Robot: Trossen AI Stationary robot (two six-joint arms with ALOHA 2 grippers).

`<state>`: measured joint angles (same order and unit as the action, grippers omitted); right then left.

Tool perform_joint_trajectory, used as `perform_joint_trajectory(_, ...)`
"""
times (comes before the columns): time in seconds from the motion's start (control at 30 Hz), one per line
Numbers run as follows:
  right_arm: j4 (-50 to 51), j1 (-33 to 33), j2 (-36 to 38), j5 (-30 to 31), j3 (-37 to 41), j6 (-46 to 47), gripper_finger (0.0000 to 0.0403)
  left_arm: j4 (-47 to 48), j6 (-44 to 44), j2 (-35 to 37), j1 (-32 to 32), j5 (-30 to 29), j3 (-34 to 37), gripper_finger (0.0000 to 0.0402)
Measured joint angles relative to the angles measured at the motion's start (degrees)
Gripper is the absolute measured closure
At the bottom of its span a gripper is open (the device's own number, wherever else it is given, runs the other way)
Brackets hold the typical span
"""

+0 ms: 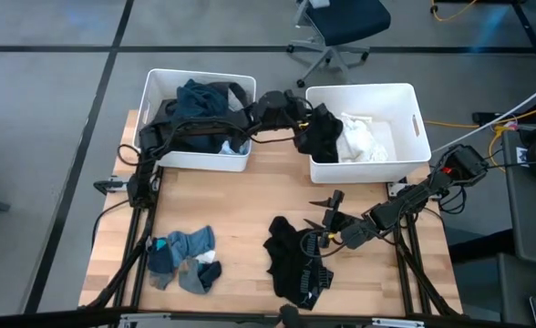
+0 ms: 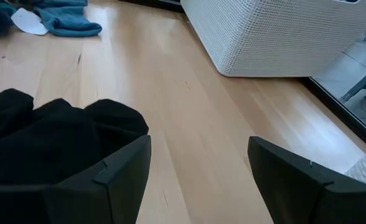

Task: Sort clothes
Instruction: Put the left black boxer into the right white laundry bin, then put the black boxer into the right white laundry bin

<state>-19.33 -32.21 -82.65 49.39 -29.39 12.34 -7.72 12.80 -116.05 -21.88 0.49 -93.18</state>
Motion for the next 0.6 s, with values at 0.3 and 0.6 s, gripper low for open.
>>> perform_joint_trajectory(0.3,0.4,0.0,0.0,0.0,0.0,0.0,0.0133,23.4,2.5,14.2,5.0,-1.4,-4.4,0.0211)
perform_joint_trajectory(0.6,0.0,-0.1,0.0,-0.9,0.0,-0.4,0.0133,46.2,-2.2,22.4,21.2,-1.6,-3.4,0.021)
